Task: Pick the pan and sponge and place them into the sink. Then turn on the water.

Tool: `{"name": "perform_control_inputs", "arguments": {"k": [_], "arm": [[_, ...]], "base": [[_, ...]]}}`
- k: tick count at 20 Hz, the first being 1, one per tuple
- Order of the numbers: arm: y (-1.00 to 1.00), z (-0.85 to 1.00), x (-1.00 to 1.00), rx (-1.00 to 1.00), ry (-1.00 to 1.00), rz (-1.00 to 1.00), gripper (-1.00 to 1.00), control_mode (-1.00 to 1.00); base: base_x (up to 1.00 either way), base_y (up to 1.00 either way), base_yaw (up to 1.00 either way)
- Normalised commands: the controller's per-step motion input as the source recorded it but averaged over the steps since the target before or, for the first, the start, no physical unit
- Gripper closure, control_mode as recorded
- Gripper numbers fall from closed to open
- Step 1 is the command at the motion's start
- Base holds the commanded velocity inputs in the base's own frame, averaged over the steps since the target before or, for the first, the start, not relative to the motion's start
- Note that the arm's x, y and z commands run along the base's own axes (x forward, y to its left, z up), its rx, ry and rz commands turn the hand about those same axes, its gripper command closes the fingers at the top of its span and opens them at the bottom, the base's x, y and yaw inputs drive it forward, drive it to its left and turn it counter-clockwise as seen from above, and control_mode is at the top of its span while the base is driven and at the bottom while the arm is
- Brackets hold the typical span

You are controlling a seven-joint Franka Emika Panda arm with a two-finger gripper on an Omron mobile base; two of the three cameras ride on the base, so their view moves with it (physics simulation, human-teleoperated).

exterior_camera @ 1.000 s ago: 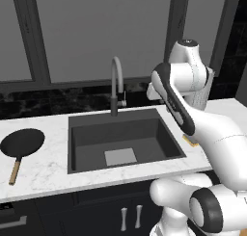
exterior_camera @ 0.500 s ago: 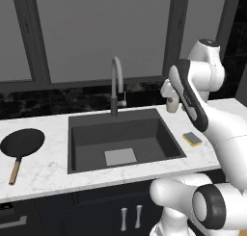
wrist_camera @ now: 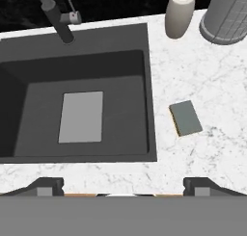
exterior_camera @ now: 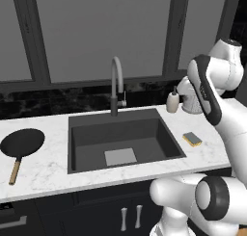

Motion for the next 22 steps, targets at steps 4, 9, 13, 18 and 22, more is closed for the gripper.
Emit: {"name": "perform_control_inputs", "arguments": {"k": [4,9,13,18,22], "arm": [[-0.49,0.04,0.0,0.02,0.0,0.0,-1.0,-1.0],[-0.23,0.0,0.1,-0.12,0.0,0.0,-1.0,-1.0],[-0.09,-0.28,0.31,-0.27,0.1,-0.01,-1.0,-1.0],[-0.21,-0.78,0.33,-0.07,0.02,0.0,-1.0,-1.0],[-0.26,-0.3,0.22,-0.1,0.1,0.0,-1.0,-1.0]], "base": [[0.0,0.0,0.0],[0.0,0.0,0.0],[0.0,0.0,0.0],[0.0,0.0,0.0],[0.0,0.0,0.0]]}}
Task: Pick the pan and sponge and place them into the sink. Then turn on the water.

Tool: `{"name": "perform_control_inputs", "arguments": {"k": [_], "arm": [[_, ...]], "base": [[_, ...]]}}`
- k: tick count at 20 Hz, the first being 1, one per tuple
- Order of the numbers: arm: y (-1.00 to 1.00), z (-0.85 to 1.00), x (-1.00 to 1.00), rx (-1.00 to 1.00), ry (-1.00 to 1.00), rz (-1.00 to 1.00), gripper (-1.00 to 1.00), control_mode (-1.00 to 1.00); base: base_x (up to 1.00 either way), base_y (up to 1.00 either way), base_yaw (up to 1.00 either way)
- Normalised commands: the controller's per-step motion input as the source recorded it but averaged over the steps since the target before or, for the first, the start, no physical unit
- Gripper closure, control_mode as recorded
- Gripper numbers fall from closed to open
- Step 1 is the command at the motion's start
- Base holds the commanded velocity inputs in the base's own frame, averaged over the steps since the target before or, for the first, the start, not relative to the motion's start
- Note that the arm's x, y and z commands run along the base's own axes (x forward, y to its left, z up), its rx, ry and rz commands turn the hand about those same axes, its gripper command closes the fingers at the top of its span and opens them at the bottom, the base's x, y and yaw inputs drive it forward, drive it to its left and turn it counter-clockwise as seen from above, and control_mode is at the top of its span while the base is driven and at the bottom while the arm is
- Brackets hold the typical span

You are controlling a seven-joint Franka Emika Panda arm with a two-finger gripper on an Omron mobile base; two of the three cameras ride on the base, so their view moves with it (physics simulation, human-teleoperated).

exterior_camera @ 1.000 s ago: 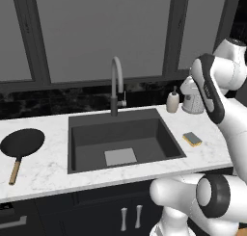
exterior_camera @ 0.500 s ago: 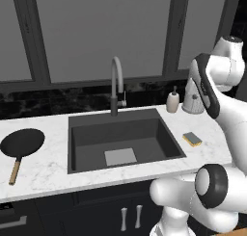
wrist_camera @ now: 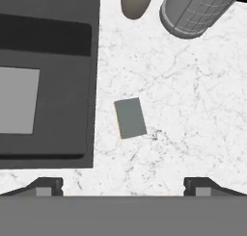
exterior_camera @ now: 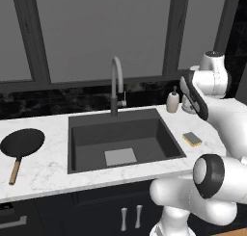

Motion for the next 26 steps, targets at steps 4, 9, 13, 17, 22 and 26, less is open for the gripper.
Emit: {"name": "perform_control_inputs", "arguments": {"k": [4,9,13,17,22,26], "arm": [[-0.26,-0.28,0.01,0.0,0.05,0.0,-1.0,-1.0],[-0.22,-0.46,0.09,0.01,0.13,0.0,-1.0,-1.0],[-0.01,-0.65,0.13,0.02,0.09,0.0,-1.0,-1.0],[0.0,-0.66,0.11,0.04,0.0,0.03,-1.0,-1.0],[-0.01,-0.53,0.18,0.06,0.0,0.01,-1.0,-1.0],[-0.14,-0.13,0.34,0.02,0.0,0.0,-1.0,-1.0]], "base": [[0.0,0.0,0.0],[0.0,0.0,0.0],[0.0,0.0,0.0],[0.0,0.0,0.0],[0.0,0.0,0.0],[0.0,0.0,0.0]]}}
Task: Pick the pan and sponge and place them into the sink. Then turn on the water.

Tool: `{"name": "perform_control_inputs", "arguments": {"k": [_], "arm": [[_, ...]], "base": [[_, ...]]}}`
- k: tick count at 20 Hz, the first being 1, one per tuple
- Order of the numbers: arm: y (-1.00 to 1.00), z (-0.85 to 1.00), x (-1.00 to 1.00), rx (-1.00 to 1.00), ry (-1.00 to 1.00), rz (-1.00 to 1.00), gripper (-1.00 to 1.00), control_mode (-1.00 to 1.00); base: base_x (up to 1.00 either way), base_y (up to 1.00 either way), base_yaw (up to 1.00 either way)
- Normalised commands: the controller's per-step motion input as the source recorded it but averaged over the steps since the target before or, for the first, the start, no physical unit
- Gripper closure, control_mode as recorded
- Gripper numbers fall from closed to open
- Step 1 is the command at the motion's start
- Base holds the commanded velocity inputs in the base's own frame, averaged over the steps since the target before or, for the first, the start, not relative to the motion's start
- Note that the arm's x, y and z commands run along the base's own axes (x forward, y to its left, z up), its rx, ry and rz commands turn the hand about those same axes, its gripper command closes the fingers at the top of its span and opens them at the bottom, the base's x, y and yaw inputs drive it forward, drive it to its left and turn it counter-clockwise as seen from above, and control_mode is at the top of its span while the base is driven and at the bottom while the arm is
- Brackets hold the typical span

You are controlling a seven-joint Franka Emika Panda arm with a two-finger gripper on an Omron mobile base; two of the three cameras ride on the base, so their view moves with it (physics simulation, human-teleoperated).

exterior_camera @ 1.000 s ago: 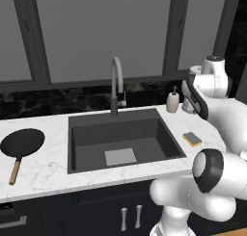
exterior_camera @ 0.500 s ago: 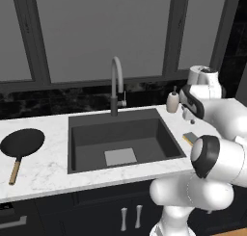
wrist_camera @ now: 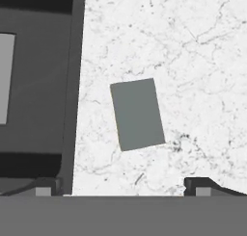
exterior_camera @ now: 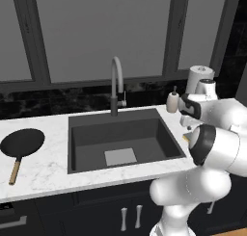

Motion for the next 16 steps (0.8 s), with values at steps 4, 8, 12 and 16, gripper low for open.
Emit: {"name": "perform_control_inputs", "arguments": {"k": [4,8,12,16], "arm": [[-0.2,-0.07,0.43,0.0,0.0,0.01,-1.0,-1.0],[-0.07,-0.09,0.18,0.0,0.0,0.0,-1.0,-1.0],[0.0,-0.21,0.01,0.0,0.0,0.0,-1.0,-1.0],[0.0,-0.3,0.0,0.0,0.0,0.0,-1.0,-1.0]], "base": [[0.0,0.0,0.0],[0.0,0.0,0.0],[0.0,0.0,0.0],[0.0,0.0,0.0]]}}
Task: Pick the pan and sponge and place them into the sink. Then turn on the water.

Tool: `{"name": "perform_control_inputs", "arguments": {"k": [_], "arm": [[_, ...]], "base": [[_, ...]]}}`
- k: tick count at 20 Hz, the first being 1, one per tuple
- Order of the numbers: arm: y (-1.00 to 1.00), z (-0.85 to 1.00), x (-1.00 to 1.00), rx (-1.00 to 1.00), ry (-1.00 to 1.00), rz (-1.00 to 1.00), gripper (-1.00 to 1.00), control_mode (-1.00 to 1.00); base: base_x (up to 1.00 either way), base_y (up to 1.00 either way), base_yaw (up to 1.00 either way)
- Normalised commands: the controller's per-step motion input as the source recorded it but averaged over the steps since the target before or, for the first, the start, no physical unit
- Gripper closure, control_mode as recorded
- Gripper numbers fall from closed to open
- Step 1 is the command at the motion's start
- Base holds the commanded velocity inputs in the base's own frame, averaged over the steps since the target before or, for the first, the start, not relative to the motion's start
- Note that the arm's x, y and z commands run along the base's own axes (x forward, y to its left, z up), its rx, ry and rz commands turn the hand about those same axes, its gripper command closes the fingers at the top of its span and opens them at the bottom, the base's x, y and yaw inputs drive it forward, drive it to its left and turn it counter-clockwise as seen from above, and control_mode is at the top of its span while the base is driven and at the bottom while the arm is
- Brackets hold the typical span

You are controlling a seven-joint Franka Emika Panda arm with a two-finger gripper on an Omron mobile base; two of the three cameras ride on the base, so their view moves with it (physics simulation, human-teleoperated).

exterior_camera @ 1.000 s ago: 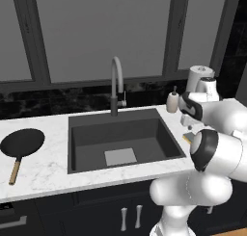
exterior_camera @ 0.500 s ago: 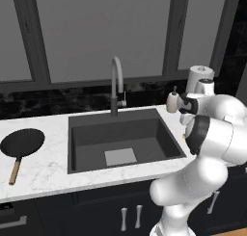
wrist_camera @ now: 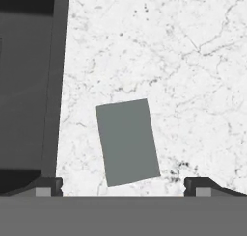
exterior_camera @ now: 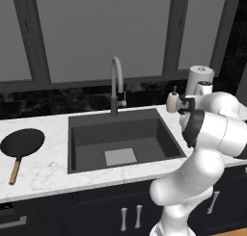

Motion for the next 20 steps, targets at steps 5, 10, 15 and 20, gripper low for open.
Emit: {"name": "perform_control_inputs", "arguments": {"k": [5,10,15,20], "arm": [[0.0,-0.34,0.0,0.0,0.0,0.0,-1.0,-1.0],[0.0,-0.36,0.0,0.0,0.0,0.0,-1.0,-1.0],[-0.01,-0.17,0.05,0.0,0.0,0.0,-1.0,-1.0],[-0.07,0.0,0.13,0.0,0.0,0.0,-1.0,-1.0]], "base": [[0.0,0.0,0.0],[0.0,0.0,0.0],[0.0,0.0,0.0],[0.0,0.0,0.0]]}}
